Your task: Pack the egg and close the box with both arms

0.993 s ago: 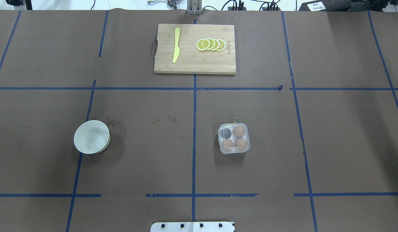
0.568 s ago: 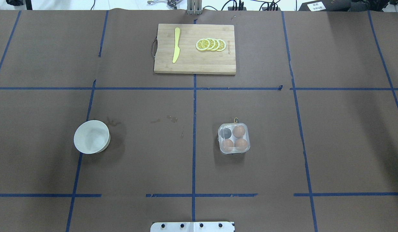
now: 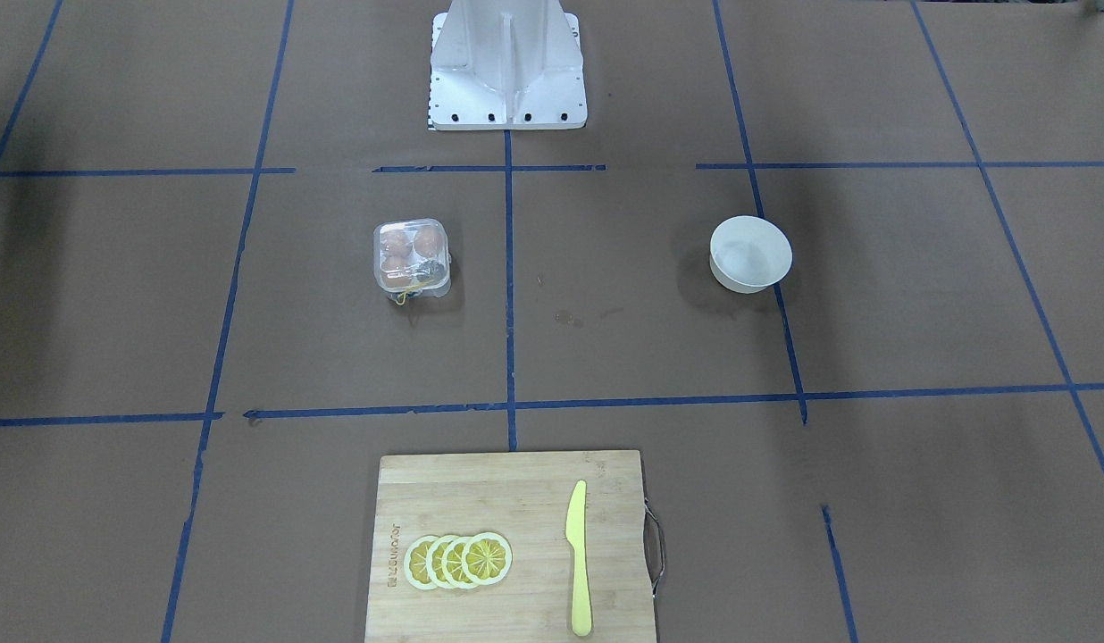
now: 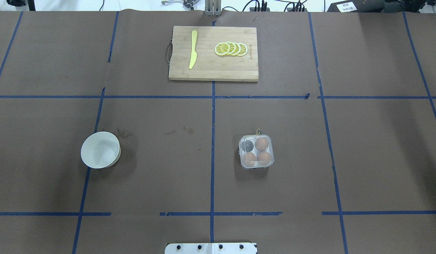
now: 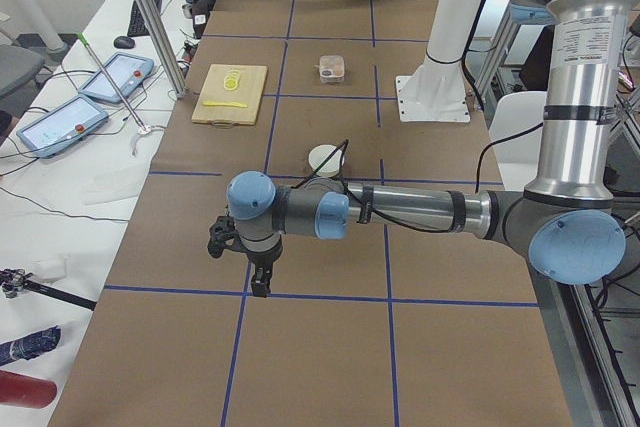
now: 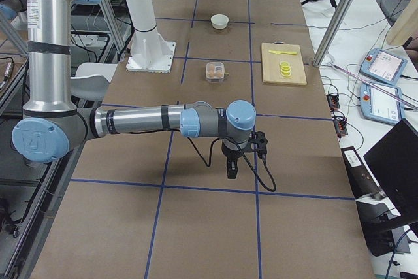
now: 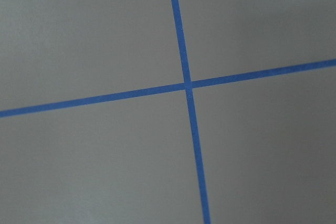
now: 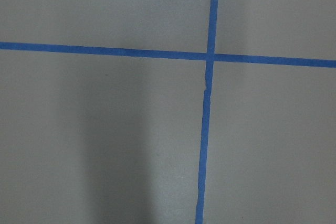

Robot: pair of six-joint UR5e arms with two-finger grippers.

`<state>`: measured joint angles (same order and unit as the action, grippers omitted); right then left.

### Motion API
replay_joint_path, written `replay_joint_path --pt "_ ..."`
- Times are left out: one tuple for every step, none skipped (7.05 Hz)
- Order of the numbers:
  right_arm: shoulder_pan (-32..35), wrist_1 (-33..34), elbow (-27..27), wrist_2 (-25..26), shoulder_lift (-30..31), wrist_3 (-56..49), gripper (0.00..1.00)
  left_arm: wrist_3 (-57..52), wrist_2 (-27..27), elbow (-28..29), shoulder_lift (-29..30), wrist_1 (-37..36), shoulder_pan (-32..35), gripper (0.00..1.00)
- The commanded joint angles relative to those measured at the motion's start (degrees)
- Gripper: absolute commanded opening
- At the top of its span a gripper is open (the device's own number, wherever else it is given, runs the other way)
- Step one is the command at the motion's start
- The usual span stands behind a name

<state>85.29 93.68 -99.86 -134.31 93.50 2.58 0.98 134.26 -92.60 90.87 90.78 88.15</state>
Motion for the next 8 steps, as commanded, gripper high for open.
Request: replay_joint_path --pt "-0.03 0.01 0.37 -0.07 0.01 0.06 1.00 1.30 0.30 0.06 -0.25 -0.16 0.00 1.00" --pt "-0.03 0.01 1.41 -0.25 0.01 0.06 1.00 1.30 0.30 0.06 -0.08 -0.07 -0.09 1.00" --pt "-0.21 0.01 1.68 -0.25 0.01 0.06 1.00 1.30 0.47 0.06 -0.08 0.10 -0.09 1.00" --pt "-0.30 0.01 1.69 -0.25 0.01 0.06 1.00 1.30 0.56 0.06 0.01 0.19 -0.18 1.00" --pt "-0.30 -0.08 1.69 -0.34 0.01 0.06 1.00 1.30 0.48 0.06 0.01 0.02 -0.26 1.00" --pt "-0.82 -0.16 1.51 -0.34 -0.08 -0.03 1.00 1.30 0.39 -0.03 0.01 -0.16 -0.26 1.00" --pt "-0.82 -0.16 1.60 -0.16 -0.08 -0.03 1.00 1.30 0.39 -0.12 0.19 -0.34 -0.26 1.00" --pt "-1.26 -0.16 1.60 -0.16 -0.08 -0.03 1.00 1.30 0.30 -0.99 0.19 -1.12 -0.18 1.00"
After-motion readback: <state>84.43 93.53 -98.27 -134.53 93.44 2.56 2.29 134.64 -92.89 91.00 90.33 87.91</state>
